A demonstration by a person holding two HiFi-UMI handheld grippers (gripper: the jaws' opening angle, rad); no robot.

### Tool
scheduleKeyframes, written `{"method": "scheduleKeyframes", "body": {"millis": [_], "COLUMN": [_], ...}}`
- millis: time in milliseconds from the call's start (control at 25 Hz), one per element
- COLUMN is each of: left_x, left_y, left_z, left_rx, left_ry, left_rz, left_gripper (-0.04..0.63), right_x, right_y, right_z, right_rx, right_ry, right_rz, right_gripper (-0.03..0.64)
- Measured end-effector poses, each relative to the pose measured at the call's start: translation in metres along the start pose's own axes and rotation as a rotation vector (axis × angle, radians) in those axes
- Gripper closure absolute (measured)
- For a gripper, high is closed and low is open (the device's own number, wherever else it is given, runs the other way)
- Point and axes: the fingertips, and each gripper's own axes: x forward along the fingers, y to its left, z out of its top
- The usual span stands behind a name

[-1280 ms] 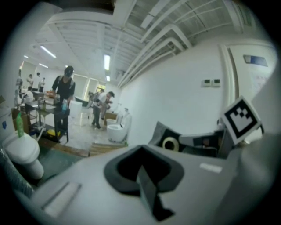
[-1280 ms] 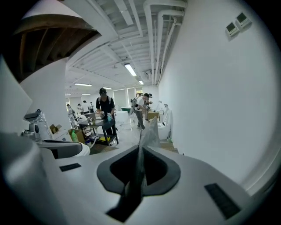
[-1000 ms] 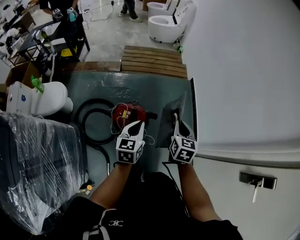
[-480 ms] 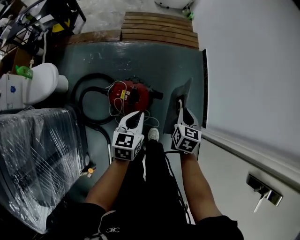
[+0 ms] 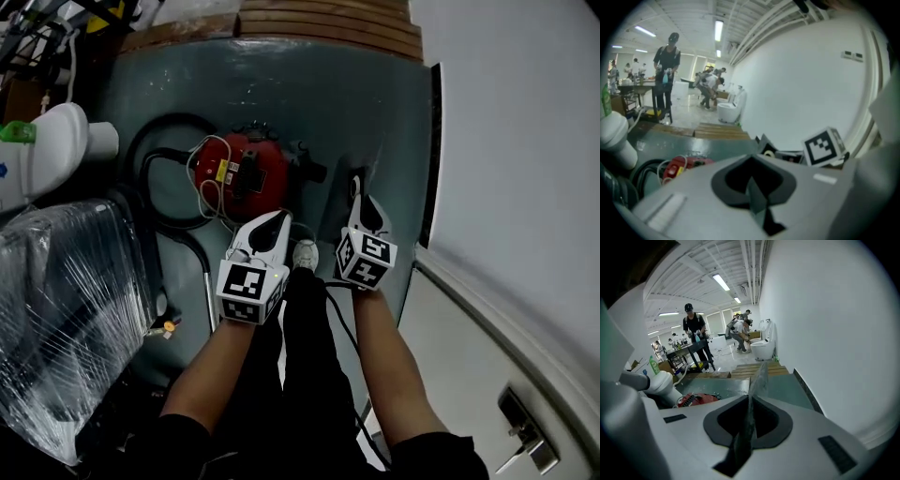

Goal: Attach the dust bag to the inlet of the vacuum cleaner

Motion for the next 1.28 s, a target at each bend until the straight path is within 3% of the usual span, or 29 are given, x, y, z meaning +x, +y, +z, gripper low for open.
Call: {"method": "scheduleKeyframes", "body": {"millis": [400, 680, 960, 1280], "left_x": [0.066, 0.090, 0.096, 0.094], "left_y": [0.026, 0.035, 0.034, 0.035], "left_z": [-0.048, -0.063, -0.071, -0.073], "left_rx": [-0.017, -0.016, -0.020, -0.015], "left_ry": [0.048, 0.070, 0.080, 0.091], "left_rz": [0.063, 0.059, 0.043, 0.035], "left_gripper": [0.597, 0.597, 0.597, 0.597], "right_x": [0.082, 0.124, 0.139, 0.134], "right_y": [-0.007, 0.000, 0.015, 0.028], "right_z": [-0.067, -0.085, -0.102, -0.110], "right_rx": [0.041, 0.062, 0.082, 0.193], "right_ry": [0.090, 0.130, 0.168, 0.176], "right_rz": [0.028, 0.037, 0.048, 0.063], "right_gripper": [0.598, 0.597, 0.598, 0.597]}}
